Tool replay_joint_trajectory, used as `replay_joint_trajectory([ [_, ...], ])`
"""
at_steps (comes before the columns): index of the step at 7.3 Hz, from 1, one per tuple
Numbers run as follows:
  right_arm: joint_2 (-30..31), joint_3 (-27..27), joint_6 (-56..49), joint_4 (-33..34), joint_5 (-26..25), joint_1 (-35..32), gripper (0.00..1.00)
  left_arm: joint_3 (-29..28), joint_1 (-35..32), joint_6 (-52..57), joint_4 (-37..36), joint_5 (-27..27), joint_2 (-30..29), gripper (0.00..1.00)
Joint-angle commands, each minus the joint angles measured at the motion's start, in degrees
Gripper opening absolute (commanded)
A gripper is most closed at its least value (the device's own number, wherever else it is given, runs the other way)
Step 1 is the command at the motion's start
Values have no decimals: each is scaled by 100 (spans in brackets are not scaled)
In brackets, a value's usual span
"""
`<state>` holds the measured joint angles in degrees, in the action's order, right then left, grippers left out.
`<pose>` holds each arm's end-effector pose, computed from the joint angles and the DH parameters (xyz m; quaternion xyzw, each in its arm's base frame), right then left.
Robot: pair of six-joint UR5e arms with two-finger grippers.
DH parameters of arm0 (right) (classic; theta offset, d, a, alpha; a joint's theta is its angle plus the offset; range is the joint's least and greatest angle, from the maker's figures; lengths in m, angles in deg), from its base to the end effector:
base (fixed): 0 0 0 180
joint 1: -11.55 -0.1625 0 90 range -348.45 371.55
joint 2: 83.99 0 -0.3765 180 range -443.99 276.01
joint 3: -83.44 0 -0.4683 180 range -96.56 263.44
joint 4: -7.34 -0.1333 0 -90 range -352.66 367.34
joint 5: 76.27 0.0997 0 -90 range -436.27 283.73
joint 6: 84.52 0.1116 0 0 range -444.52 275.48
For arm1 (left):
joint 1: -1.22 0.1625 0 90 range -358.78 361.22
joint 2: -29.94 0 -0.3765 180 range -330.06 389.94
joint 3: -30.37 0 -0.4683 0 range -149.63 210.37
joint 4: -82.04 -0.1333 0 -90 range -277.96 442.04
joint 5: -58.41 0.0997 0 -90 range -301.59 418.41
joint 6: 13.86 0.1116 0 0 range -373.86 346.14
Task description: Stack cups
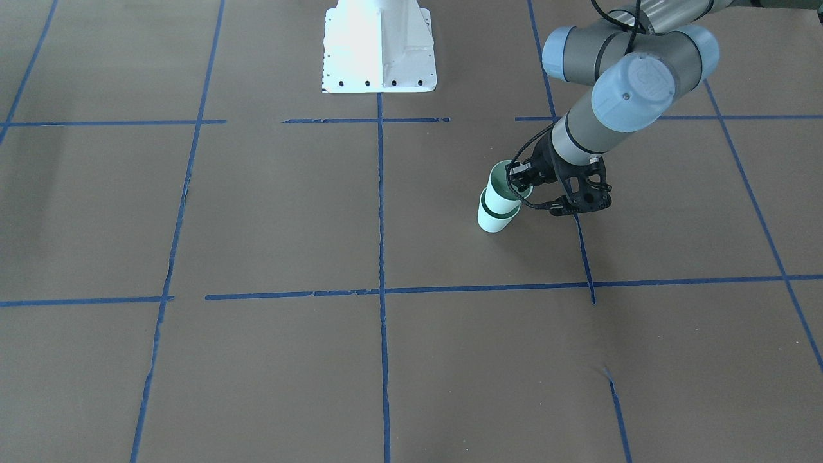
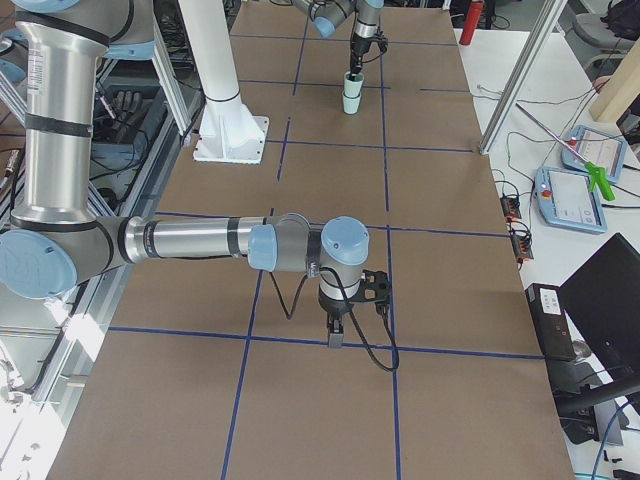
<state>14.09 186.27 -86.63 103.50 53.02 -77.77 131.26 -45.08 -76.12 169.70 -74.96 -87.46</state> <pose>0.0566 -0.5120 0.5853 -0.0074 -0.3363 -0.0188 0.9415 0.4213 -0.5229 0.2137 -0.1080 0.4406 -0.0300 0.8907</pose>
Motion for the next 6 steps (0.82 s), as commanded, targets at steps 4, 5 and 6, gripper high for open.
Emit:
replay_joint_trajectory([
  [4,0,0,0,0,0,-7,100,713,-956,552,-12,22,279,100],
  [5,0,0,0,0,0,2,100,721,-1465,1366,-160,22,305,100],
  [6,0,0,0,0,0,2,100,713,-1809,2366,-579,22,401,100],
])
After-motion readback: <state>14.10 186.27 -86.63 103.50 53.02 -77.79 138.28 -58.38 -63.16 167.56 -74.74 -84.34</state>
